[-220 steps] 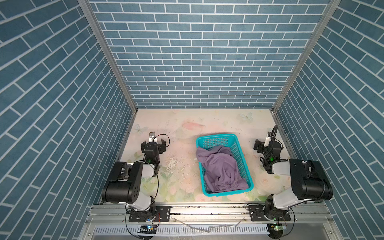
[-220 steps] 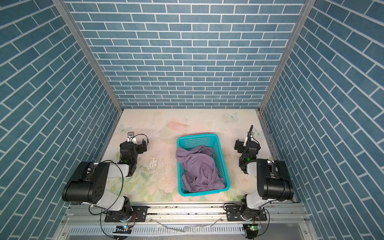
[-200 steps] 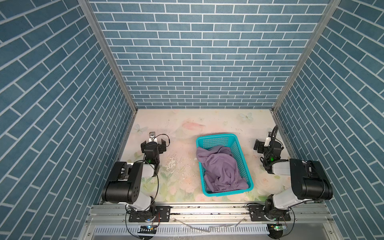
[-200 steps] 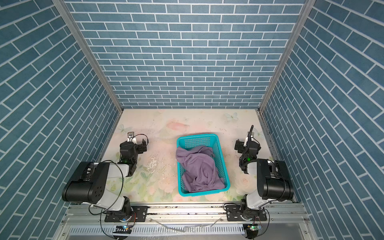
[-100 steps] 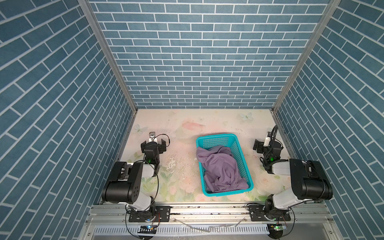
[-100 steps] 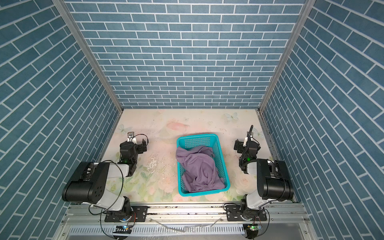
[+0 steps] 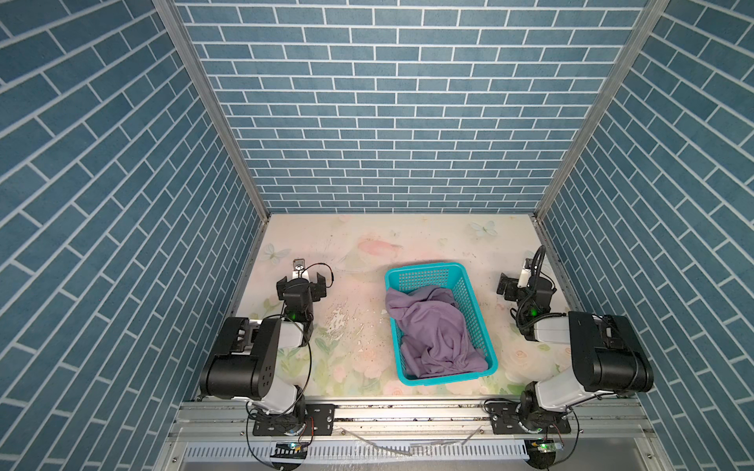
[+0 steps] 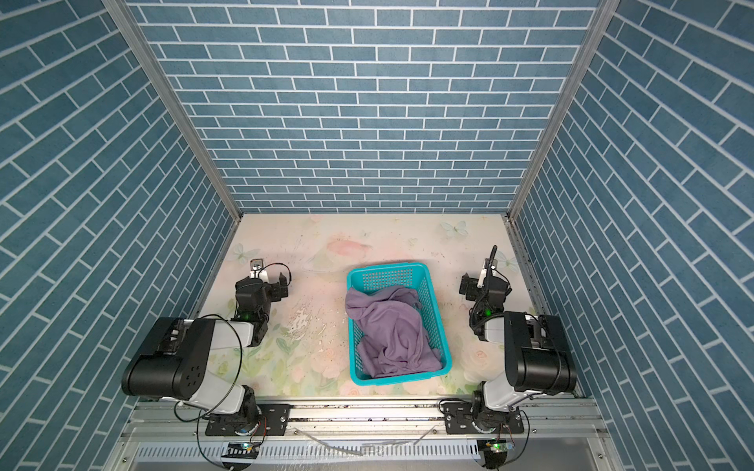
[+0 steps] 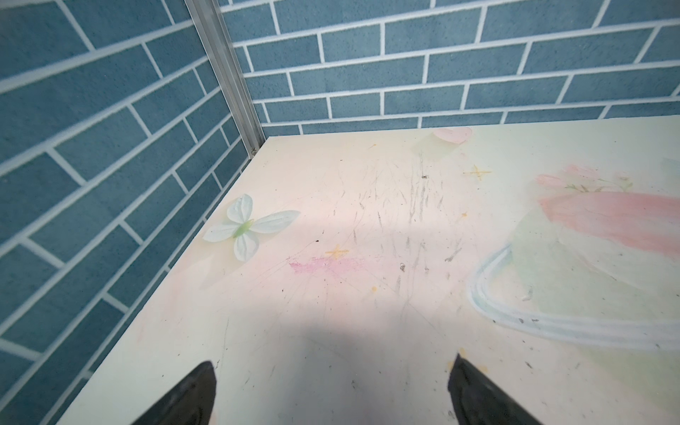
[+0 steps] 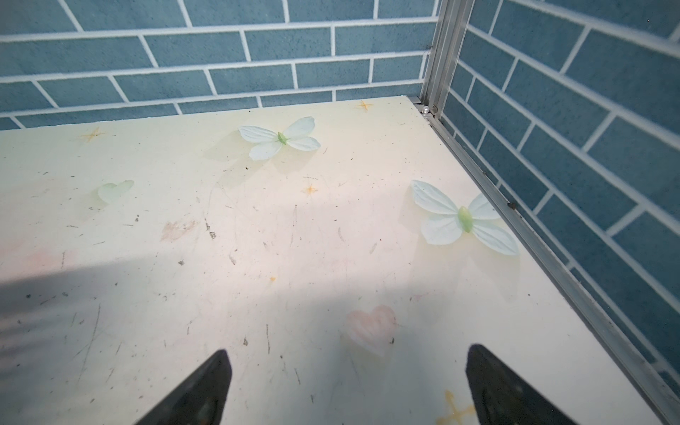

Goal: Fold and stack the trousers
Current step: Move the basket to the center of the table.

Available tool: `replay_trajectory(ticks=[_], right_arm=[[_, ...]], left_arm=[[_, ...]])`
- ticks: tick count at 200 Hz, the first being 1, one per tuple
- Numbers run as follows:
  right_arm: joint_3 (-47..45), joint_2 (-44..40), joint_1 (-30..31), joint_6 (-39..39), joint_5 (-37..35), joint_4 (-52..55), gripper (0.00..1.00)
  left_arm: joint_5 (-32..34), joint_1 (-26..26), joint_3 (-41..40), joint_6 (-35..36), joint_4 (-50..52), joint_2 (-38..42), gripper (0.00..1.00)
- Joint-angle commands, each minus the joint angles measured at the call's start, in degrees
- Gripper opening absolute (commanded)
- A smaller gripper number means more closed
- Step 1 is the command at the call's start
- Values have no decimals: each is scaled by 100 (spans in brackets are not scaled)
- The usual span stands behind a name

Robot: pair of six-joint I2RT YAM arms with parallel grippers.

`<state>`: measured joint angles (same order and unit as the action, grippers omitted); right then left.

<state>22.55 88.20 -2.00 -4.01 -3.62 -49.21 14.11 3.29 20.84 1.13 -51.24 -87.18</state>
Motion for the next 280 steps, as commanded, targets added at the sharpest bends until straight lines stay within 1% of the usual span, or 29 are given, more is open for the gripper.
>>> replay_trajectory(ticks=[1,43,55,59,63,69,78,85,95,103,117,132,140,150,154,164,173,183,192,199,209,219,238,248,250,264,280], right_arm=[[-9,14,-14,75,55,-27,99],[-6,8,-11,75,63,-22,99],[13,-77,-11,5,-178,69,99],[1,-209,-11,-18,-236,138,99],[-11,-364,-3,-12,-300,262,99],[-29,-644,15,-24,-380,450,99],[-48,-1079,63,-46,-597,789,99],[-42,-1438,146,-103,-900,1074,99],[-3,-1982,233,-353,-1238,1527,99],[89,-2408,256,-559,-1209,1987,99],[291,-3013,355,-763,-1164,2846,99],[544,-3334,535,-1003,-1410,3633,99],[765,-3351,560,-1207,-1431,4145,99],[1085,-3213,575,-1460,-1391,4782,99],[1219,-3127,578,-1544,-1349,5058,99],[1476,-2888,604,-1680,-1218,5558,99],[1683,-2596,699,-1780,-1106,5997,99],[1793,-2402,819,-1816,-939,6273,97],[1814,-2290,937,-1817,-598,6401,92],[1814,-2241,1020,-1865,-371,6501,88],[1796,-2217,1141,-1882,-5,6600,83],[1782,-2239,1253,-1914,244,6723,78],[1705,-2341,1410,-1971,636,6775,75],[1696,-2314,1448,-2003,826,6754,72],[1688,-2307,1461,-2010,994,6750,72],[1691,-2193,1547,-2072,1385,6671,67],[1691,-2038,1752,-2163,1610,6480,61]], left_arm=[[65,23,35,55,31,-27,99],[73,29,22,65,3,-18,99],[481,118,51,42,114,86,99],[584,163,65,45,217,141,99],[534,180,54,54,245,179,99],[497,213,-10,122,87,184,99],[664,376,-138,269,-177,206,99],[878,519,-260,387,-422,250,99],[1606,715,-309,414,-470,477,99],[2080,778,-173,317,7,783,99],[2482,778,257,132,1064,1259,99],[2796,778,852,-387,2274,1700,99],[2844,778,1242,-730,3085,1918,99],[2970,778,1757,-1400,4232,2142,99],[3067,778,1878,-1726,4698,2215,99],[3230,778,2488,-2646,5908,2334,99],[3226,778,2862,-3070,6798,2408,99],[3097,778,3127,-3193,7343,2485,99],[2961,778,3289,-3344,7719,2566,99],[2653,776,3338,-3324,7906,2661,99],[2045,778,3271,-3092,7872,2798,99],[1514,778,3157,-3033,7902,2934,92],[791,778,2907,-3245,8121,3080,81],[298,778,2758,-3307,8111,3122,74],[185,778,2710,-3319,8095,3124,73],[-642,778,2437,-3420,7885,3129,69],[-1510,795,2196,-3653,7547,3032,65]])
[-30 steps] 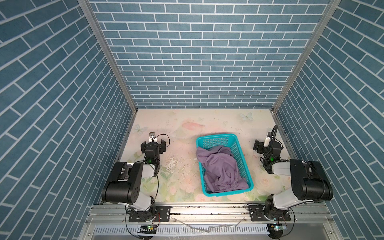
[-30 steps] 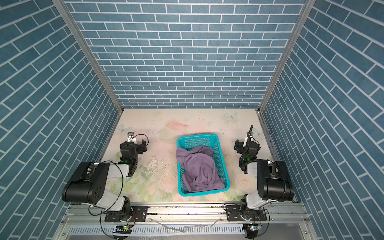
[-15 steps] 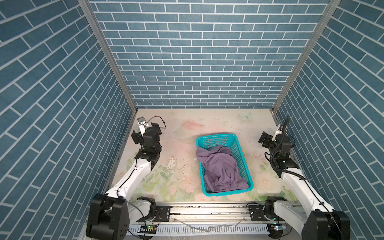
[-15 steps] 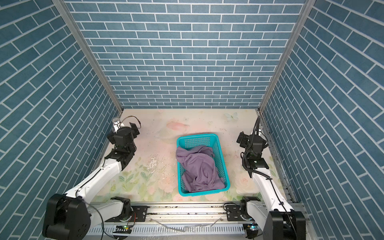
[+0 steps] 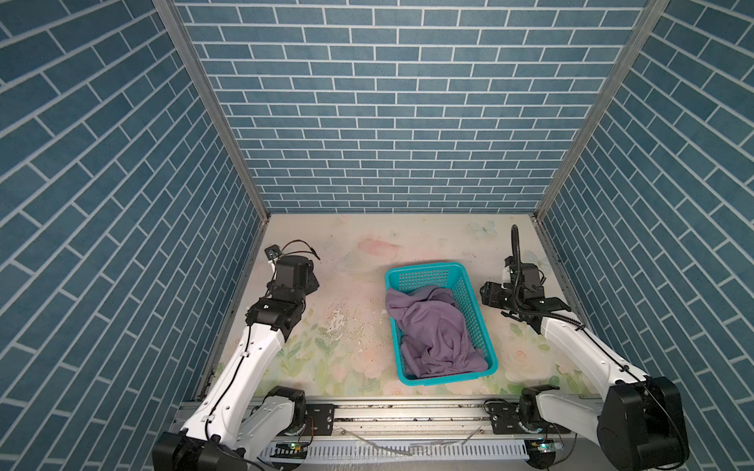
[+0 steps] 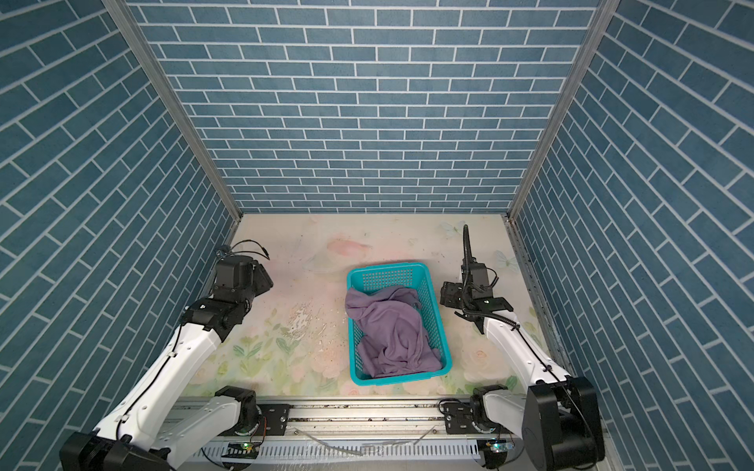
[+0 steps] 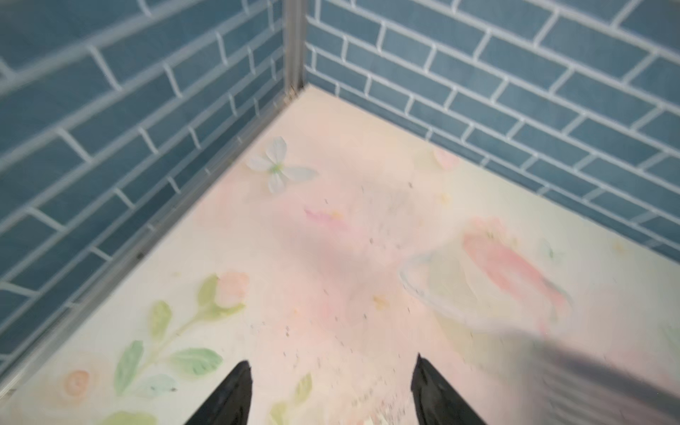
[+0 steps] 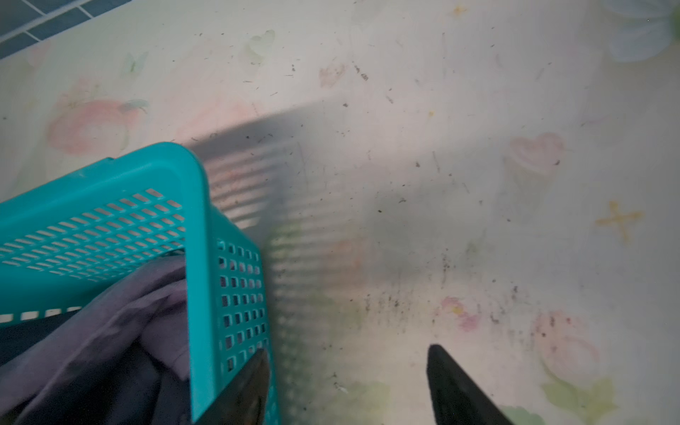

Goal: Fold and stack the trousers
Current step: Move the basket to the center of the table.

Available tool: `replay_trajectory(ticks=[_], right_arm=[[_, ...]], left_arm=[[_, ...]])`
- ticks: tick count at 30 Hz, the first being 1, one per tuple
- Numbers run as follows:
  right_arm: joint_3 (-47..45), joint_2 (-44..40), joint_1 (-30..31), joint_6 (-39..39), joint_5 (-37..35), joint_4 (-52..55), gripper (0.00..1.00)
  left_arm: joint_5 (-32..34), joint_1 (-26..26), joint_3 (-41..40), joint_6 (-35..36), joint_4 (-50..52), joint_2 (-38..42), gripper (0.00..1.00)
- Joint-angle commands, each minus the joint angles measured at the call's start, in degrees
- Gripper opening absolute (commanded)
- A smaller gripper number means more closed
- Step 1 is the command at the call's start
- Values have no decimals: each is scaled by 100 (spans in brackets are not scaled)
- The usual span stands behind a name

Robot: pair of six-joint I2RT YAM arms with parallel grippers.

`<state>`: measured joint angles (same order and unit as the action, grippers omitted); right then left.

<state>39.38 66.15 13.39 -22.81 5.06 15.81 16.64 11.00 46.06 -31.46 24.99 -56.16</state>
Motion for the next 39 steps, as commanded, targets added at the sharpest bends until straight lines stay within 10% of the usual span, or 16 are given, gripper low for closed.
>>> replay_trajectory(ticks=[1,11,16,31,39], right_arm=[[9,177,228,-293,751,-33,60],[583,995,894,-778,689,-380,9],[953,1245,894,-866,382,-323,7],[2199,455,762,571,-1892,2160,61],[1600,-225,679,48,-1332,2563,75]], left_arm=[[-1802,33,-344,-417,-101,-79,65],[-1895,1703,-160,-1070,-1096,-1284,60],[-2156,2145,480,-1151,-1471,-2498,54],[-3302,2429,4834,-1213,-1105,-5833,55],[-3005,2111,5776,-681,-460,-5693,59]])
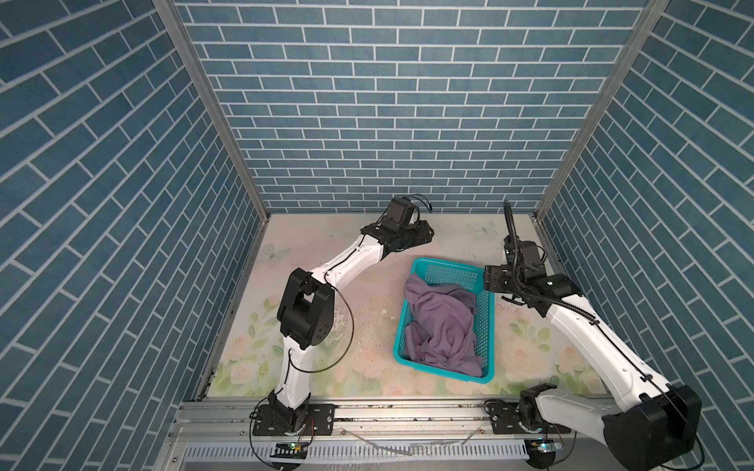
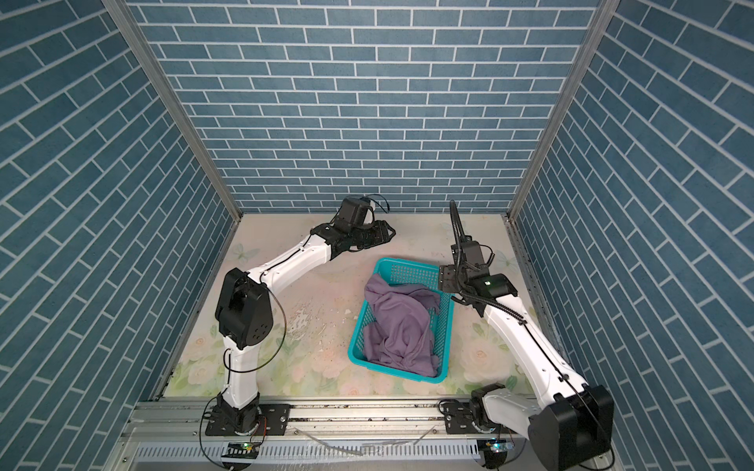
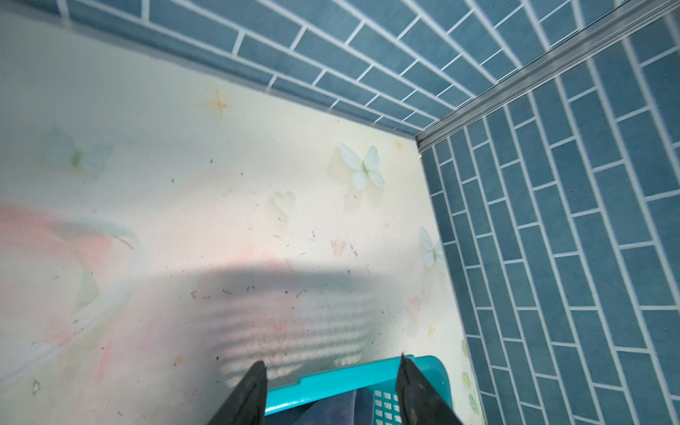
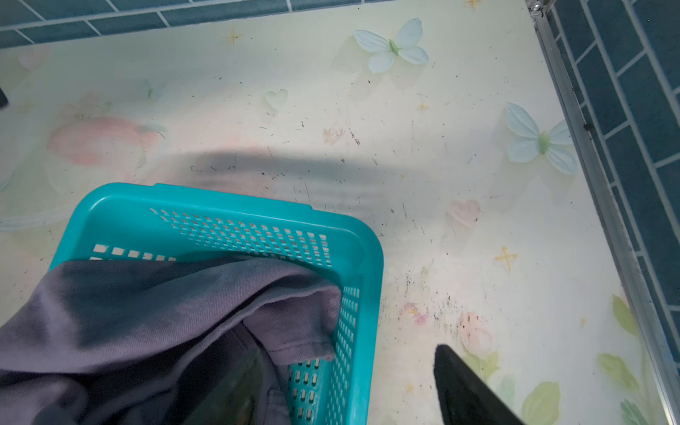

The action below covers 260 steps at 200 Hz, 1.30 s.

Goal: Fold and stack the trousers
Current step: Move the basket to the center of the table.

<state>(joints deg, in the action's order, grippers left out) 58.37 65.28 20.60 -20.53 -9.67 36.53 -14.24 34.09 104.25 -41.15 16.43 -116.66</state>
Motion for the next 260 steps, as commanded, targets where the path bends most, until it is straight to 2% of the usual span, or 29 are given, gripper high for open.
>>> replay_trajectory(ticks=[1,30,50,94,107,122,139,155,172,210,231,248,260], right_arm=[[-360,-147,-70,-223,194,504,75],[-617,11,-204,-319,704,231,75],[-673,382,-271,-374,974,-79,73],[-689,1462,-589,-827,1617,-833,64],[-839,1644,-779,-1131,1940,-1254,56],[-914,1860,-1036,-1563,2136,-1634,41],[-949,1975,-1239,-1910,2144,-1914,36],[-924,1952,-1298,-2128,1665,-1938,35],[-1095,1775,-1472,-2600,1266,-2105,22],[-1954,1070,-2008,-3667,632,-2662,6],[-2375,586,-2257,-4114,257,-2769,8],[-2529,266,-2345,-4195,51,-2709,26],[-2535,64,-2359,-4156,-50,-2559,43]], left_arm=[[175,-259,-209,344,424,557,59],[694,-333,-1276,704,901,1656,60],[979,-315,-2393,810,1122,2522,60],[1799,-281,-4372,349,1291,4495,64],[1932,-264,-4702,210,1217,4825,65],[1942,-252,-4800,169,1228,4958,65],[1908,-237,-4718,187,1297,4924,64],[1814,-210,-4678,188,1213,4818,64],[1657,-125,-4601,210,1096,4657,64],[1531,148,-4492,247,850,4357,63],[1524,298,-4404,326,812,4245,63],[1514,392,-4389,377,731,4153,63],[1494,435,-4345,385,745,4085,63]])
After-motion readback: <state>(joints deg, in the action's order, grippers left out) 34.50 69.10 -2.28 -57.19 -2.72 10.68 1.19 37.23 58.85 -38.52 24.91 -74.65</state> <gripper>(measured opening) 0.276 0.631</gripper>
